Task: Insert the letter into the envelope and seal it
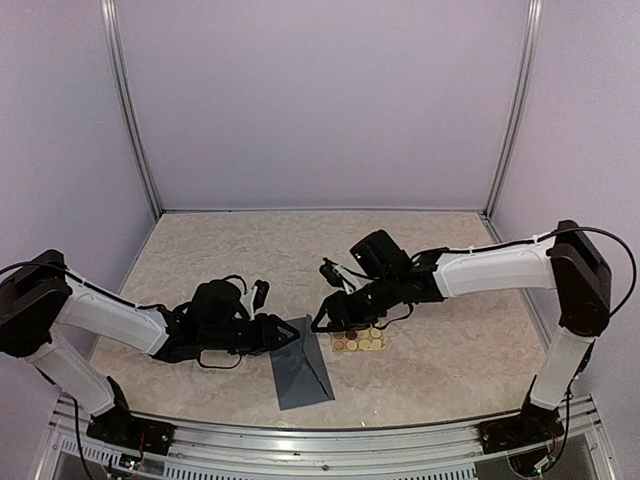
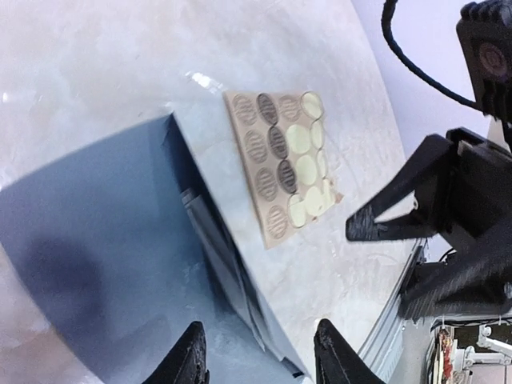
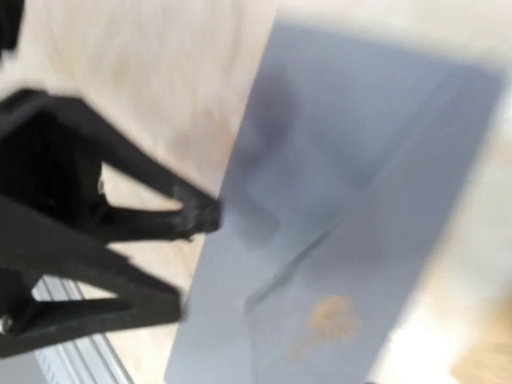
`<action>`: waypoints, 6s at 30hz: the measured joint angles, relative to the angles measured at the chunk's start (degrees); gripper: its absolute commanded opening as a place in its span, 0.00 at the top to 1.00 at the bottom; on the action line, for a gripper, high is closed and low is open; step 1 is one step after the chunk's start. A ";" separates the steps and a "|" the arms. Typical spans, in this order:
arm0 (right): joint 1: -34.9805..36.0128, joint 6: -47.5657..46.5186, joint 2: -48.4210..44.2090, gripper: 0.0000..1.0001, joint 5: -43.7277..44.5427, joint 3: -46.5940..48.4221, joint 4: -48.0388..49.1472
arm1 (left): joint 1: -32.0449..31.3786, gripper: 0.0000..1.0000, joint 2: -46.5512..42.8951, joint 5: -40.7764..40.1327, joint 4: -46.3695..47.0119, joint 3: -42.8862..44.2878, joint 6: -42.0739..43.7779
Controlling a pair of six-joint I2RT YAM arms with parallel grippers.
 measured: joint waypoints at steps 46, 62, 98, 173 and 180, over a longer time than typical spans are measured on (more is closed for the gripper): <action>-22.27 -4.94 -2.25 1.00 -14.01 -11.41 13.14 | -0.11 0.39 -15.02 -8.15 -7.26 3.61 5.97; -7.48 -16.63 -22.16 1.00 -23.28 2.19 -2.08 | -0.09 0.12 -19.52 3.93 -21.31 23.19 29.14; -2.60 -18.12 -21.68 0.79 -25.97 4.11 -6.43 | -2.73 1.00 -17.38 26.25 -27.19 23.19 34.95; 1.99 -16.41 -21.03 1.00 -34.91 -1.53 10.14 | -2.82 1.00 -20.57 33.44 -16.94 18.86 30.27; 2.49 -16.09 -21.18 1.00 -34.95 -1.86 12.57 | -2.78 1.00 -20.98 32.85 -16.44 18.86 30.36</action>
